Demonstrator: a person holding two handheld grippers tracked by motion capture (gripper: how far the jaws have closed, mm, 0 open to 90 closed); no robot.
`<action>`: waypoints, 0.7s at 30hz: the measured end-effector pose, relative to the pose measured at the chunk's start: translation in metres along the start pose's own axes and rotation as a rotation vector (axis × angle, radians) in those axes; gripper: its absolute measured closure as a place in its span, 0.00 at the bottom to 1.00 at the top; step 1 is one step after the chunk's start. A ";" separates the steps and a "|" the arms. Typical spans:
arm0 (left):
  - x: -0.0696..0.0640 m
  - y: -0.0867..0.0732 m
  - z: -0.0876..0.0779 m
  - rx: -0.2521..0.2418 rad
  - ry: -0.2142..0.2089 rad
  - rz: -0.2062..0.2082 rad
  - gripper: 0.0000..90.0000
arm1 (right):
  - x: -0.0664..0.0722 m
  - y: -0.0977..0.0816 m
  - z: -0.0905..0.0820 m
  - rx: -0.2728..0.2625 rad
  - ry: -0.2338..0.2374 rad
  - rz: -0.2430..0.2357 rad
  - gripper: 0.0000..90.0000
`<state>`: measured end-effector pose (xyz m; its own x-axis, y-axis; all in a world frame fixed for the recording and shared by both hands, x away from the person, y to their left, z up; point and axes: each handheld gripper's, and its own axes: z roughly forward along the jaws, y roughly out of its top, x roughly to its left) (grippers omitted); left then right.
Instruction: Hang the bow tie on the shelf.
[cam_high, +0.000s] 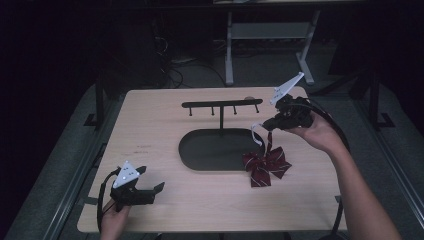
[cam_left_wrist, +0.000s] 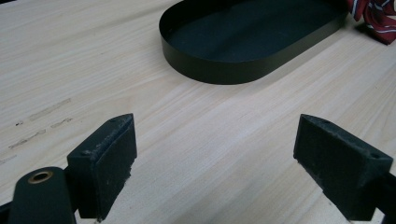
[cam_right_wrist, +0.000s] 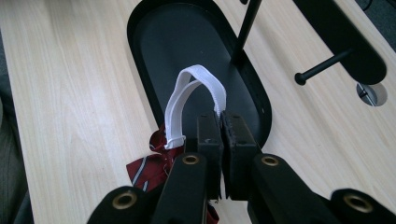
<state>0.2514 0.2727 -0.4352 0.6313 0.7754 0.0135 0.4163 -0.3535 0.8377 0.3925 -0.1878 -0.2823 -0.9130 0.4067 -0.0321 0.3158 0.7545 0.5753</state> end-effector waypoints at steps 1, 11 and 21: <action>0.000 0.000 0.000 0.000 0.000 0.000 0.14 | 0.000 0.001 0.000 0.000 0.001 0.002 0.97; 0.000 0.000 0.000 0.000 -0.001 0.001 0.14 | -0.004 0.006 0.000 -0.001 -0.002 0.000 0.97; 0.000 0.000 0.000 0.001 -0.001 0.002 0.14 | -0.011 0.011 0.001 0.021 -0.004 0.019 0.97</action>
<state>0.2514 0.2727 -0.4351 0.6326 0.7744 0.0150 0.4153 -0.3555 0.8373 0.4058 -0.1834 -0.2760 -0.9058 0.4230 -0.0247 0.3385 0.7574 0.5584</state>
